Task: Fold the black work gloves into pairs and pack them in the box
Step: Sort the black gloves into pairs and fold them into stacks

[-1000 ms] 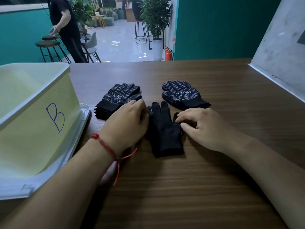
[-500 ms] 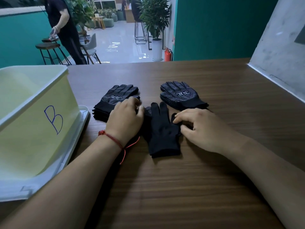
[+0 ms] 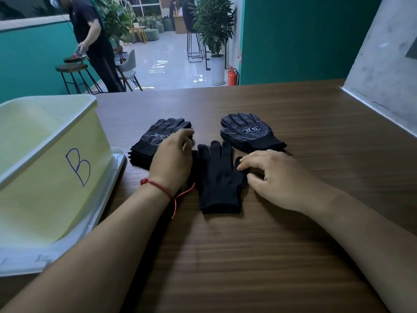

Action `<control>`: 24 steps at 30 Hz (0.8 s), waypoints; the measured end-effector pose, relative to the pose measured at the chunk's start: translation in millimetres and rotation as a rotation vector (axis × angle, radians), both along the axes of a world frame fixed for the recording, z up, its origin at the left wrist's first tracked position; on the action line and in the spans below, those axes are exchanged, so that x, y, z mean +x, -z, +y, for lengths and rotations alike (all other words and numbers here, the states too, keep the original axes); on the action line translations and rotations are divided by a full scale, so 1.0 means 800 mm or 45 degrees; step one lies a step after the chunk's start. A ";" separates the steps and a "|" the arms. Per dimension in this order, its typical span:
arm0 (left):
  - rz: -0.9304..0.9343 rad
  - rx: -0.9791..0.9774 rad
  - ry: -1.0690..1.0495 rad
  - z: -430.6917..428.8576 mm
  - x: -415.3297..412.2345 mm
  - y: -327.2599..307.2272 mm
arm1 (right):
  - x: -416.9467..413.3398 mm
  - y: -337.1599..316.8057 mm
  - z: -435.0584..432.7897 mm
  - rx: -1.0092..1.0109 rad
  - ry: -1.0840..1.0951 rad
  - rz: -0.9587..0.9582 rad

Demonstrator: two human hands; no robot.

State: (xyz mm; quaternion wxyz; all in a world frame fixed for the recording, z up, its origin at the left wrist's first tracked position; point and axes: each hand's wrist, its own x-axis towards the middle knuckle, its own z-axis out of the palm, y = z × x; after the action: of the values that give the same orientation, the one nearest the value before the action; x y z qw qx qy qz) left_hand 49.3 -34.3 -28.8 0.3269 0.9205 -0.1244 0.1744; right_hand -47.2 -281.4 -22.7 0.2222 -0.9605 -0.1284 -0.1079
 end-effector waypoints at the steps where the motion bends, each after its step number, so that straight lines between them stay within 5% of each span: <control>1: -0.012 -0.006 -0.016 0.004 0.002 0.001 | -0.001 -0.001 0.000 -0.008 0.002 0.002; 5: 0.025 0.174 -0.048 0.013 0.003 0.010 | -0.001 0.000 0.001 -0.012 0.001 -0.001; 24: -0.062 0.183 -0.046 0.000 0.013 0.005 | -0.003 -0.001 0.004 -0.017 0.011 -0.029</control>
State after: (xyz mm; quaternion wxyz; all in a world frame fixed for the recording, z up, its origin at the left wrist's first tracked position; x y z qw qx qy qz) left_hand 60.1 -34.0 -32.7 0.2537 0.9391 -0.1280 0.1933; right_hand -49.7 -278.5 -22.3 0.2140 -0.9612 -0.1274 -0.1189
